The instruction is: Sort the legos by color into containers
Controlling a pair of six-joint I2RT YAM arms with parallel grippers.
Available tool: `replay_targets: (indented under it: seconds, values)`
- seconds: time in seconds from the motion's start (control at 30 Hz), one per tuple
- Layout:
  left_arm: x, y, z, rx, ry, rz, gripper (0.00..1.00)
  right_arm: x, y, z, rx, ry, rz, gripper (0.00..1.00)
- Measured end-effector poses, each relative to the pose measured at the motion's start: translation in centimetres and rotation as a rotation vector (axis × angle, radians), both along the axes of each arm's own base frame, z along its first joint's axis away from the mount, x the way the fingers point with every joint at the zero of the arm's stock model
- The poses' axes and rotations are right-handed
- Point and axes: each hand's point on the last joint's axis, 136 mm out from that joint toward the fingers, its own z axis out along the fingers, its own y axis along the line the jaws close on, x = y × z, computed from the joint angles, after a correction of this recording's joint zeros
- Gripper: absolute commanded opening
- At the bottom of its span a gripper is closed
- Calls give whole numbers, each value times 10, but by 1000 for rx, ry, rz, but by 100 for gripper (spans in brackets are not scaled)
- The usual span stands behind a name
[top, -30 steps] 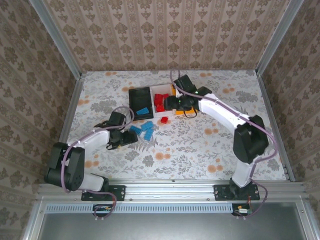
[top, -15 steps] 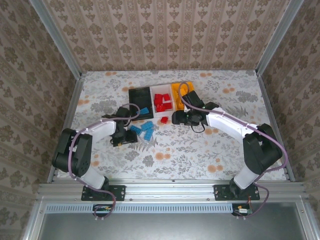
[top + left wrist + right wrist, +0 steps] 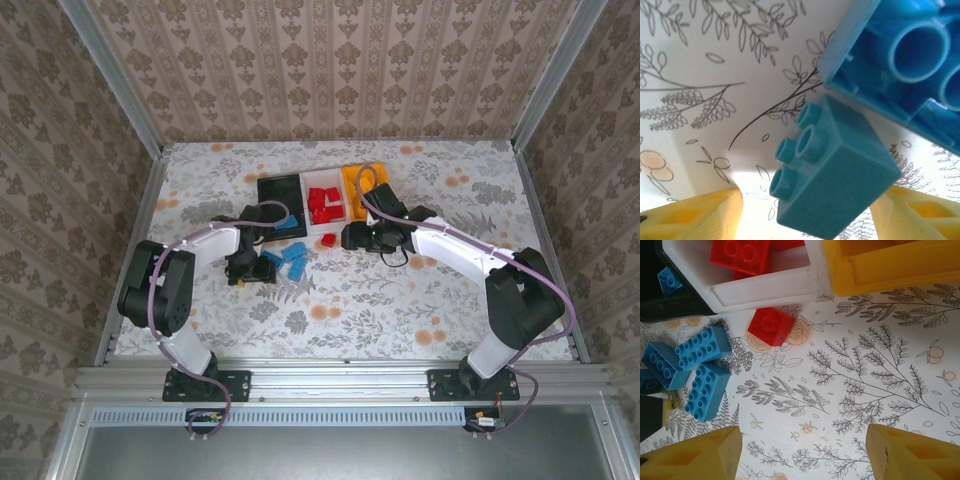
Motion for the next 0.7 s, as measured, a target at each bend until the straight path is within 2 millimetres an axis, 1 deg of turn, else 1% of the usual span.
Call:
replay_targets:
  seconds: [0.07,0.13,0.27,0.37,0.47,0.7]
  values:
    - [8,-4,1,-13,-30,-11,69,0,1,0,0,0,2,68]
    - [22,-10,3,-35,-81,-25,68,-1,1,0,0,0,3,68]
    - [67,-30,16,-106,-255,-56,66,-1,1,0,0,0,3,68]
    - [83,-37,23,-131,-317,-71,63,-1,2,-1,-1,2,6,68]
    - [90,-40,24,-138,-336,-74,63,-3,4,-1,-1,2,12,68]
    - [88,-39,22,-133,-324,-73,63,-3,5,-1,0,3,12,68]
